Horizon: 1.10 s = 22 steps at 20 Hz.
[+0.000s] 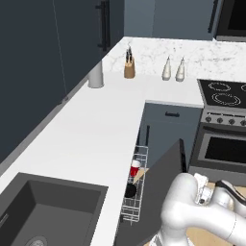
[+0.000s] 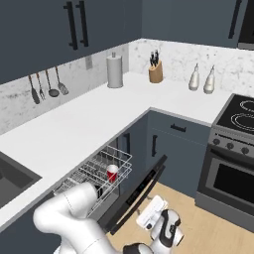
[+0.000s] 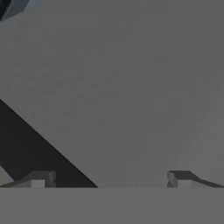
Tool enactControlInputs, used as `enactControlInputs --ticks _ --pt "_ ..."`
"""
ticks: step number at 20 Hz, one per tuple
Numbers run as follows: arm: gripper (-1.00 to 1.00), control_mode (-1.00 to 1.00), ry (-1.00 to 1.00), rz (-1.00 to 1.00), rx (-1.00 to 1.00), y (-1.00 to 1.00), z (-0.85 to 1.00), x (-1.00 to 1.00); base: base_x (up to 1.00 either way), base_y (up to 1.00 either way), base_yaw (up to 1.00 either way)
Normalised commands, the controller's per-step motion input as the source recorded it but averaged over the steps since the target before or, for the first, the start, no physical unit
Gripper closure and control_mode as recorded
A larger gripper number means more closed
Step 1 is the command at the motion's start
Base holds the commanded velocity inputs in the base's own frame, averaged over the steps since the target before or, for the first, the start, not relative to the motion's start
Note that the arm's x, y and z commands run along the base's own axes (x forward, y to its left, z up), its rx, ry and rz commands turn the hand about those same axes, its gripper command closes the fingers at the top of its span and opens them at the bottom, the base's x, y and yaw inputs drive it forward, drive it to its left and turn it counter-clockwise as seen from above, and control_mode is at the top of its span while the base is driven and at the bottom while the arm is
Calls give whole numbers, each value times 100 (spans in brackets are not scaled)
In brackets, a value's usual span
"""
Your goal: Pick up the cup and bowl from the counter, place them in the dishwasher, and close the dishwasher door.
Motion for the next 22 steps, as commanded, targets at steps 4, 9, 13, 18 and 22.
enactControlInputs --ticks 4,9,13,18,22 --pt "-100 -100 -4 6 13 100 -18 0 0 0 0" --pt "-100 -100 -9 12 18 100 51 -23 0 0 0" --pt "-100 -100 -14 10 3 99 100 -49 0 0 0" --pt "-100 -100 -4 1 -16 76 100 -57 0 0 0" --pt "-100 -100 4 2 -26 74 100 -21 0 0 0"
